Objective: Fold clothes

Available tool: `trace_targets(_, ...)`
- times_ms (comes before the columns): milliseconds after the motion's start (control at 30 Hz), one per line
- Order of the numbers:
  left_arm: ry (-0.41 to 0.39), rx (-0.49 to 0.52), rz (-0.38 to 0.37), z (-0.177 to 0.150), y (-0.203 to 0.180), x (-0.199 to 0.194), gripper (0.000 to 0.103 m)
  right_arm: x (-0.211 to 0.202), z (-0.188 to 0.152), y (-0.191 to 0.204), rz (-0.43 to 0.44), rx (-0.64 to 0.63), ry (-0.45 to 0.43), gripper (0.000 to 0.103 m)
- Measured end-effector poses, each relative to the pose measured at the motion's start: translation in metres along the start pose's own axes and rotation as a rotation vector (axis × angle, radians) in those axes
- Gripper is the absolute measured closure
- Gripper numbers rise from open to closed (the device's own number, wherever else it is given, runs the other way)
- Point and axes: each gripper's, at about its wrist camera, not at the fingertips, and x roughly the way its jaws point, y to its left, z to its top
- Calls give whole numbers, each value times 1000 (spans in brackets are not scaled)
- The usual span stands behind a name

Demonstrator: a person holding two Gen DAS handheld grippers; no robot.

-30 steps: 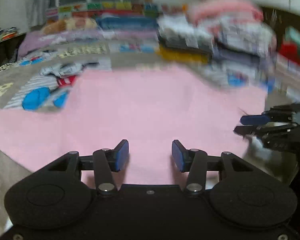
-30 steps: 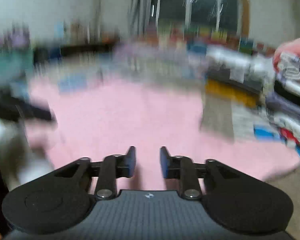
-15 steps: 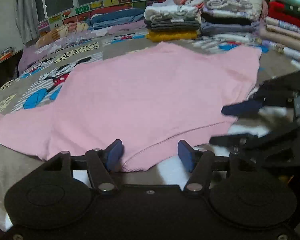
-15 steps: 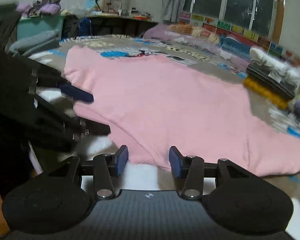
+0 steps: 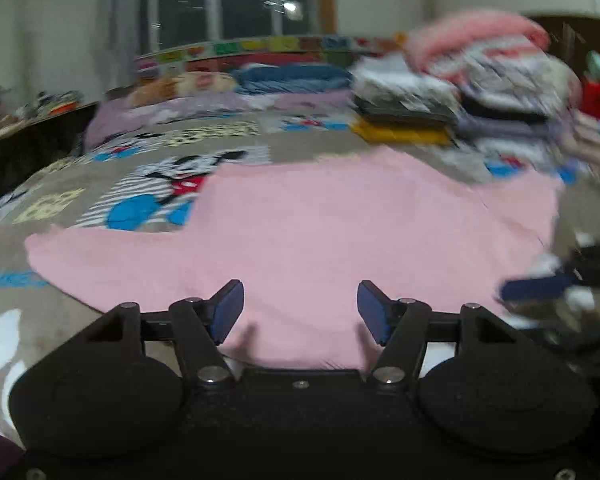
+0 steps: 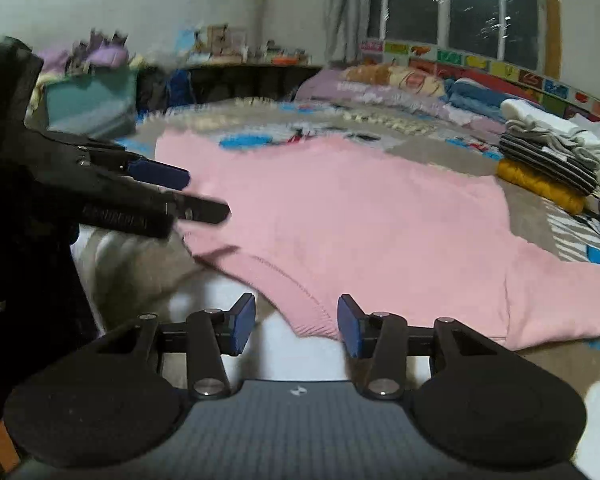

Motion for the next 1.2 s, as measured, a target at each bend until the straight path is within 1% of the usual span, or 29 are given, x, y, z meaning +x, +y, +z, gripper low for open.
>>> trace_targets(33, 9, -24, 12, -1, 8, 5, 41, 0, 0, -1, -7, -1, -16, 57)
trace_targets(67, 63, -63, 20, -4, 17, 14, 41, 1, 0, -2, -9, 0, -30, 57)
trace_targets(100, 155, -120, 24, -10, 26, 28, 40, 3, -2, -2, -2, 3, -24, 56)
trace_targets(133, 165, -122, 24, -10, 26, 29, 40, 4, -6, -1, 8, 6, 4, 56)
trace_targets(167, 153, -109, 23, -9, 24, 26, 40, 5, -11, 0, 19, 9, 31, 54)
trace_targets(200, 123, -102, 18, -8, 22, 22, 40, 5, -15, 1, 24, 11, 44, 54)
trace_targets(267, 56, -89, 4, -4, 20, 13, 40, 3, -15, 0, 31, 24, 44, 55)
trace_targets(367, 17, -76, 64, -2, 25, 18, 39, -1, -18, 1, 40, 41, 39, 54)
trace_targets(400, 27, -85, 71, -2, 28, 20, 39, -2, -19, 2, 41, 39, 38, 54)
trace_targets(433, 43, -97, 75, -3, 30, 22, 34, -2, -19, 2, 43, 38, 40, 54)
trace_targets(567, 108, -147, 91, -6, 40, 29, 33, -10, -21, 1, 55, 50, 36, 55)
trace_targets(633, 60, -114, 99, -5, 34, 20, 33, -21, -22, 0, 38, 64, -2, 55)
trace_targets(733, 11, -36, 92, -4, 16, 17, 33, -32, -20, -13, -43, 110, -79, 55)
trace_targets(833, -17, 42, 71, -4, -3, 16, 33, -31, -20, -32, -129, 144, -126, 55)
trace_targets(933, -13, 87, 34, -6, -19, 17, 33, -28, -20, -52, -199, 172, -164, 55)
trace_targets(967, -4, 105, 27, -8, -24, 18, 33, -24, -21, -59, -211, 195, -164, 55)
trace_targets(1000, 9, 124, 24, -11, -28, 20, 33, -17, -26, -69, -221, 240, -126, 55)
trace_targets(1033, 24, 139, 23, -14, -30, 23, 33, -6, -33, -79, -224, 297, -47, 55)
trace_targets(1067, 32, 149, 25, -17, -31, 24, 33, -1, -41, -84, -223, 321, -16, 54)
trace_targets(1100, 34, 152, 25, -18, -31, 26, 33, -2, -44, -83, -222, 302, -28, 54)
trace_targets(1167, 37, 147, 24, -17, -30, 27, 33, -3, -40, -81, -227, 275, -4, 54)
trace_targets(1200, 35, 149, 26, -16, -30, 27, 33, -6, -40, -82, -225, 281, -12, 55)
